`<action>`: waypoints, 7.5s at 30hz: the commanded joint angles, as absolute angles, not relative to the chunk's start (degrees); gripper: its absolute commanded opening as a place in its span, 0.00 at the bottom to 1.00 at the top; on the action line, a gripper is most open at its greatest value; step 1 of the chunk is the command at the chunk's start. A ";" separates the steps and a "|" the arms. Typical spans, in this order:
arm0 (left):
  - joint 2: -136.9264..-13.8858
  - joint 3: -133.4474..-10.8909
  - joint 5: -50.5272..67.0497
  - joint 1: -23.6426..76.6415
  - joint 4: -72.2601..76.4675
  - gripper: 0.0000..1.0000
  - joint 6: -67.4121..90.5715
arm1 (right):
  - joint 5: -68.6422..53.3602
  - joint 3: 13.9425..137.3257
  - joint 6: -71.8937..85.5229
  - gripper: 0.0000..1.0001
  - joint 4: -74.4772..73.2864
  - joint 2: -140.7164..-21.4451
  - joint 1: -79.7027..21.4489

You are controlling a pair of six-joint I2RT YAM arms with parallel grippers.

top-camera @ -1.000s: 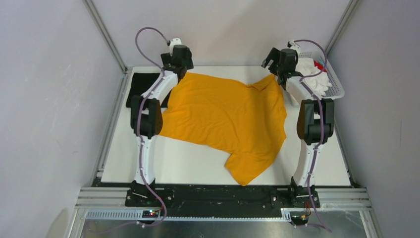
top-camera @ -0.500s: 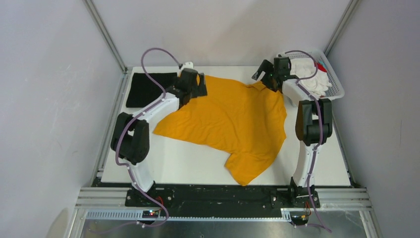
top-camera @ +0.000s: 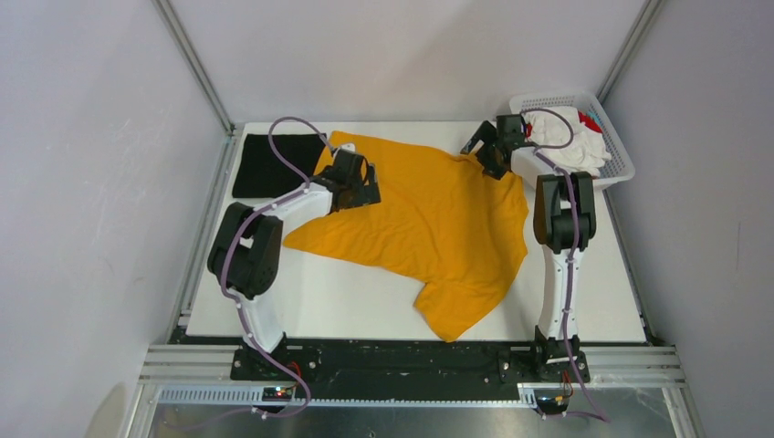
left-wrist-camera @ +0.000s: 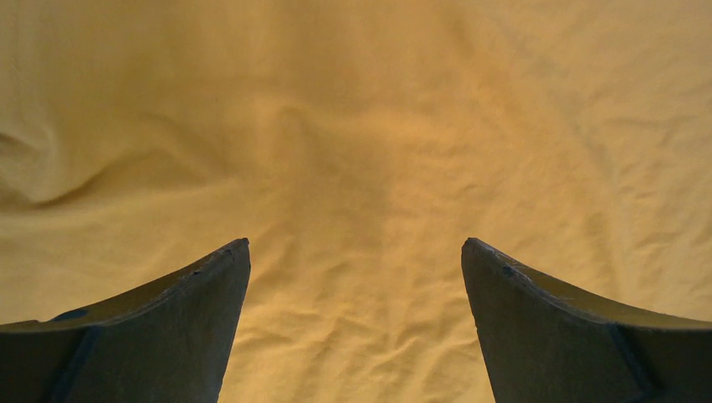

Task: Fold and stack the t-shirts
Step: Flatten out the tshirt, then grab the side of the flattened tshirt closest away from the robot with both arms, then fold the flattened tshirt in 1/3 of the way

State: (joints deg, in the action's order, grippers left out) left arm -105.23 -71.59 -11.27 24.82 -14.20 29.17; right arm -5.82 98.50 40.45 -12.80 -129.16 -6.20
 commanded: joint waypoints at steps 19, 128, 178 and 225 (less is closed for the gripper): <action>-102.91 -60.35 -11.76 24.61 -13.41 1.00 31.07 | -4.28 121.57 50.61 1.00 -0.84 -145.22 -6.54; -58.91 -23.62 -25.89 21.09 -35.67 0.39 65.88 | 25.48 44.09 39.57 1.00 -29.90 -63.00 -32.78; -55.11 -25.90 -28.60 21.11 -32.82 0.00 59.90 | 1.18 34.89 40.01 0.56 -48.46 -70.32 -63.89; -28.27 -23.41 -23.02 22.52 -53.28 0.00 69.76 | 3.47 43.58 39.27 0.00 -65.93 -54.77 -56.86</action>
State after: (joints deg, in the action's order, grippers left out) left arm -25.58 -19.20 -22.94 22.11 -56.14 72.14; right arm -3.81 37.65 40.45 -65.41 -56.97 -61.43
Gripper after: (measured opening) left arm 0.010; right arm 0.019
